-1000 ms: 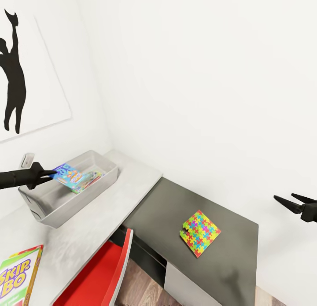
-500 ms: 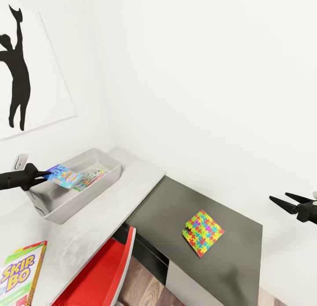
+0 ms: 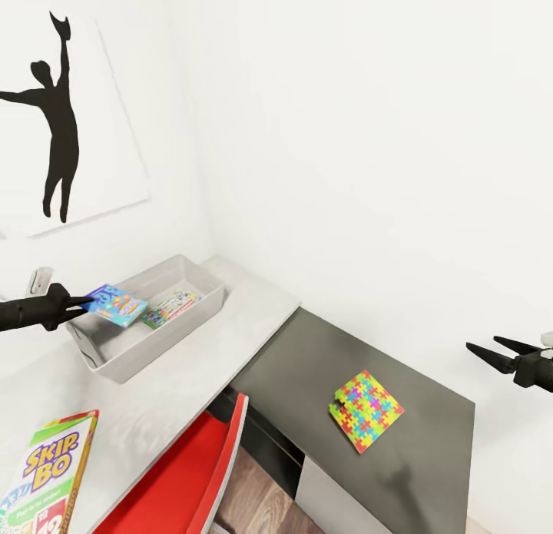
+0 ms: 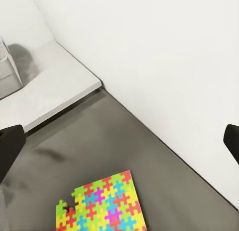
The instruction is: Put all the toys in the child's room - the three board games (two on the bed and one on the table), the two jigsaw puzzles on the table, and the tennis ball on the table - inside the toy box on the table in the child's room.
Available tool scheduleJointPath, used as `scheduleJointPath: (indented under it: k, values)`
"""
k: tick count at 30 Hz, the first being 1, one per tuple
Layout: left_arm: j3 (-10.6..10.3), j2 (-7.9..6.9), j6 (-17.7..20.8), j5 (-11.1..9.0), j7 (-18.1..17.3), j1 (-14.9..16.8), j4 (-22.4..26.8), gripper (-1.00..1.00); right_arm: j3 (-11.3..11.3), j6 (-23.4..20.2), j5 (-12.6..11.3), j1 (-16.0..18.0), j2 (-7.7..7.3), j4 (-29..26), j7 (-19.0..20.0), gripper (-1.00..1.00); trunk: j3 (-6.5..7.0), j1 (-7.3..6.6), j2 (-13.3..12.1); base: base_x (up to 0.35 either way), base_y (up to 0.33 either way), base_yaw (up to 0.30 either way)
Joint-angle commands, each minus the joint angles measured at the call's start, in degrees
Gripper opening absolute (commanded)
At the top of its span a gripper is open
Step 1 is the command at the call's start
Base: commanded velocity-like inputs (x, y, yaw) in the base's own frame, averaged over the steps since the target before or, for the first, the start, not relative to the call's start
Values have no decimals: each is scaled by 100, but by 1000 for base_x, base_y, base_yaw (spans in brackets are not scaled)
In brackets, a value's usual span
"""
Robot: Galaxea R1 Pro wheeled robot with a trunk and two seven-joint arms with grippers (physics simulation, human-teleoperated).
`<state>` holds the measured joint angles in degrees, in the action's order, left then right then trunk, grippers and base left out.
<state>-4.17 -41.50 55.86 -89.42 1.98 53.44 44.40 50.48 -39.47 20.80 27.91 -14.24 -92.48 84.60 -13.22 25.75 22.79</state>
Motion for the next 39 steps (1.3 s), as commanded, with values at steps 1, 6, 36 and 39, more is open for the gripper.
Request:
scheduleJointPath:
  k: [1,6,36,39]
  values:
    - [-22,-7,4,-40,19,8,-1,-100,-6,-60,51,10,0,-7,60,100,-12,4,12,0,0,0]
    - [-19,-7,4,-40,13,11,-1,-100,-53,57,46,9,2,-7,71,100,-12,4,12,0,0,0]
    - [-45,115,-303,872,-477,216,-346,-100,-73,159,-6,6,17,-7,118,100,-240,4,12,0,0,0]
    - [-46,115,-304,884,-484,218,-350,-100,-68,159,-6,5,17,-7,118,100,-267,4,12,0,0,0]
